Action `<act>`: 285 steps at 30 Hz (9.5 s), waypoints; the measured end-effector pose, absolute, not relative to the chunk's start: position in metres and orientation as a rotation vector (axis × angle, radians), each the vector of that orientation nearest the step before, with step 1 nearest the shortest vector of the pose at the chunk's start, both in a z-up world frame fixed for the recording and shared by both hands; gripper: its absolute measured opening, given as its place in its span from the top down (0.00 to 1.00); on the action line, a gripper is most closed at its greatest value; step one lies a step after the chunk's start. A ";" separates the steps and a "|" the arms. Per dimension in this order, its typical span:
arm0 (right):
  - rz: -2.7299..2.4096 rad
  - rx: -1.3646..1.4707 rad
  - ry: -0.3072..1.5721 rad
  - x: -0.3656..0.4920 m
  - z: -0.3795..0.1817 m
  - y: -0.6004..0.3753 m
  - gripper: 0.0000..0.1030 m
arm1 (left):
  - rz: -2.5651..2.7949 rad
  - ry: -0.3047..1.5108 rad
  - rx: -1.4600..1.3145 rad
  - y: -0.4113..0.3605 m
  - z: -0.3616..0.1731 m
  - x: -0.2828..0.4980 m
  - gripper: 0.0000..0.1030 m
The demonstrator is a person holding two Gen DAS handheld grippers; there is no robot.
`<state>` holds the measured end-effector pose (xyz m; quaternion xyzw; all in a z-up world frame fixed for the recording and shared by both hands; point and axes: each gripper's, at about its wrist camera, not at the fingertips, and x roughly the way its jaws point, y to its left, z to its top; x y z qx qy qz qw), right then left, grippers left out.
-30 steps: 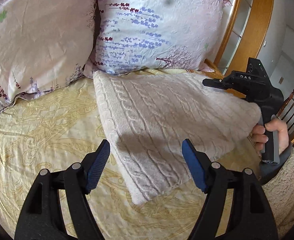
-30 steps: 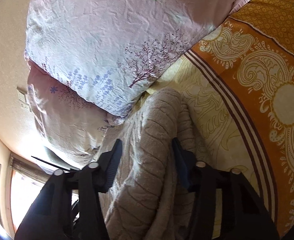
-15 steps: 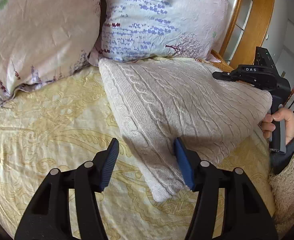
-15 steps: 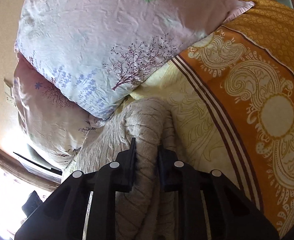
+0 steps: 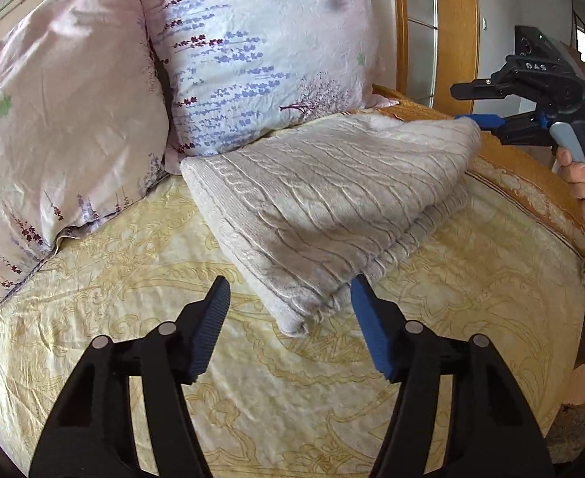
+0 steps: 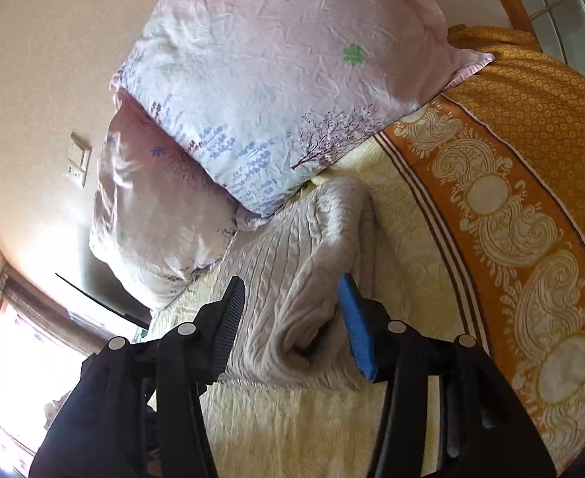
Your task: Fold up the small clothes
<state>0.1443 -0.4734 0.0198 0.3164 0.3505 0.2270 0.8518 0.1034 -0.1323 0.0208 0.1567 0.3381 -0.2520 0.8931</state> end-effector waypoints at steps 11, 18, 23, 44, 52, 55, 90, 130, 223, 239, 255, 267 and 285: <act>0.408 0.563 0.727 0.134 0.014 -0.452 0.61 | -0.506 0.682 0.486 -0.163 0.007 0.095 0.73; 0.404 0.493 0.705 0.131 0.019 -0.449 0.61 | -0.520 0.647 0.573 -0.170 0.005 0.086 0.73; 0.406 0.451 0.736 0.134 0.010 -0.437 0.62 | -0.516 0.654 0.578 -0.173 0.004 0.089 0.73; 0.497 0.498 0.654 0.125 0.024 -0.437 0.84 | -0.496 0.682 0.221 -0.134 0.032 0.113 0.94; 0.425 0.496 0.770 0.132 -0.006 -0.437 0.85 | -0.486 0.728 0.189 -0.123 0.026 0.111 0.94; 0.411 0.509 0.813 0.133 -0.018 -0.440 0.85 | -0.484 0.758 0.186 -0.123 0.024 0.112 0.94; 0.312 0.508 0.841 0.169 -0.020 -0.444 0.82 | -0.666 0.841 0.205 -0.181 0.023 0.125 0.52; 0.350 0.703 0.916 0.213 -0.017 -0.466 0.63 | -0.551 0.793 -0.049 -0.138 0.060 0.135 0.19; 0.244 -0.004 0.737 0.097 0.008 -0.298 0.01 | -0.107 0.883 0.030 -0.047 0.023 0.079 0.03; 0.188 -0.041 0.898 0.112 -0.027 -0.281 0.01 | -0.067 0.995 0.045 -0.058 0.000 0.087 0.02; 0.181 -0.047 0.898 0.112 -0.027 -0.277 0.01 | -0.069 0.999 0.047 -0.058 -0.001 0.089 0.02; 0.182 -0.048 0.898 0.112 -0.027 -0.277 0.01 | -0.069 0.999 0.046 -0.058 -0.001 0.089 0.02; 0.182 -0.048 0.898 0.112 -0.027 -0.278 0.01 | -0.070 1.000 0.046 -0.057 -0.001 0.089 0.02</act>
